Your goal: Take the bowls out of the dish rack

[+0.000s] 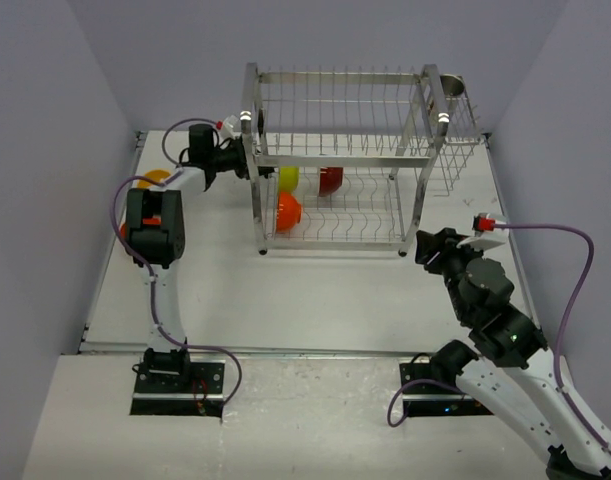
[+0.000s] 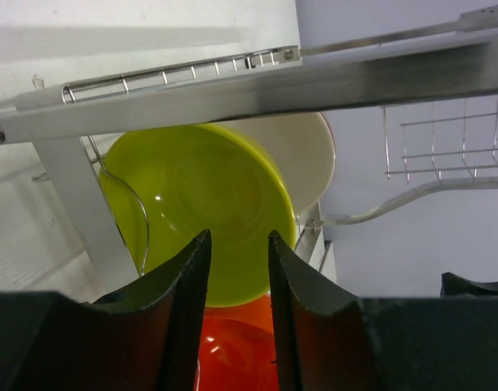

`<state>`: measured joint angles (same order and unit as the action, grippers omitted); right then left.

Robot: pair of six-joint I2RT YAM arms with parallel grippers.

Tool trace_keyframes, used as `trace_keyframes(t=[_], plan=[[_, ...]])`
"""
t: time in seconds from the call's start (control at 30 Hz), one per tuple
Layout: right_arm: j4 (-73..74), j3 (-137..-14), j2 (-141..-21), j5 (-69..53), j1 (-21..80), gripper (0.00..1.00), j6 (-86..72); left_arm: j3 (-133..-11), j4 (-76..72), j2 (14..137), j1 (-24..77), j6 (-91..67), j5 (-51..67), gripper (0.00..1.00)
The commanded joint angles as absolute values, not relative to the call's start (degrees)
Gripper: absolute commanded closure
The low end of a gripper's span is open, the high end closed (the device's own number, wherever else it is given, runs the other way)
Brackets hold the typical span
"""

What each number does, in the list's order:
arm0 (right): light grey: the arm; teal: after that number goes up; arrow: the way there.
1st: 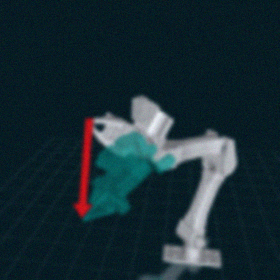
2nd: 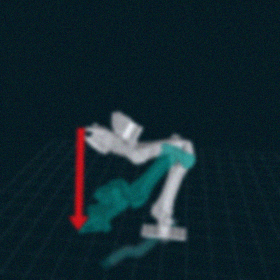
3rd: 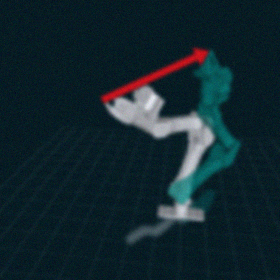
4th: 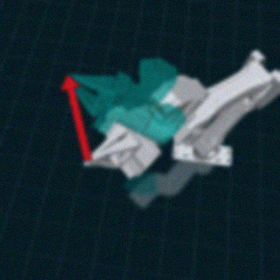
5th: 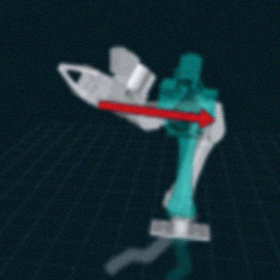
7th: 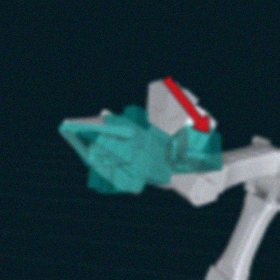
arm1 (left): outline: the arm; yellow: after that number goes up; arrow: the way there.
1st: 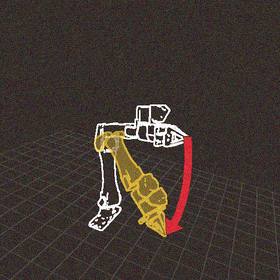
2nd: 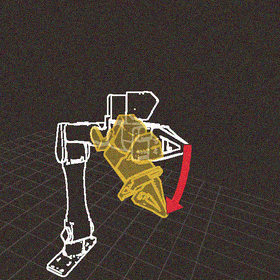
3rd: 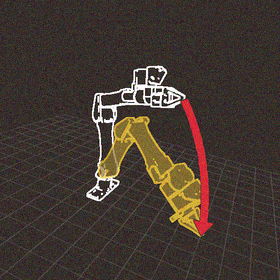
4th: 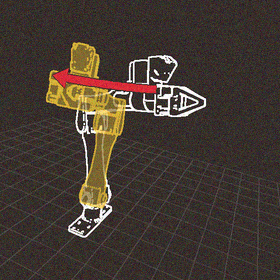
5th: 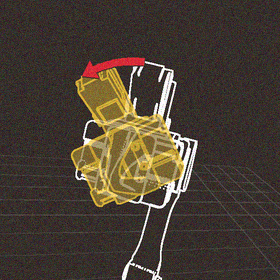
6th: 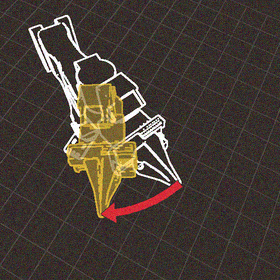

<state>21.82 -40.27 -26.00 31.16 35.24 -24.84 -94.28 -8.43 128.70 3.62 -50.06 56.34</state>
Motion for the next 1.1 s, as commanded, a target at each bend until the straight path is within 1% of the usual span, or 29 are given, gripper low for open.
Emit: trace_keyframes(t=[0.0,0.47,0.7,1.07], plan=[[20.8,-40.3,-25.8,32.6,35.5,0.50,-25.3,-93.3,-8.4,127.2,4.4,-48.8,57.0,0.64],[20.8,-40.1,-25.2,32.1,35.5,0.50,-25.3,-89.5,-12.6,123.1,3.4,-50.6,57.5,0.64],[20.7,-40.2,-25.4,32.2,35.5,0.50,-25.2,-88.6,-16.4,120.2,2.5,-53.1,59.8,0.64],[20.5,-40.1,-25.0,32.2,35.5,0.50,-25.1,-88.9,-14.2,120.7,4.1,-51.1,58.6,0.63]])
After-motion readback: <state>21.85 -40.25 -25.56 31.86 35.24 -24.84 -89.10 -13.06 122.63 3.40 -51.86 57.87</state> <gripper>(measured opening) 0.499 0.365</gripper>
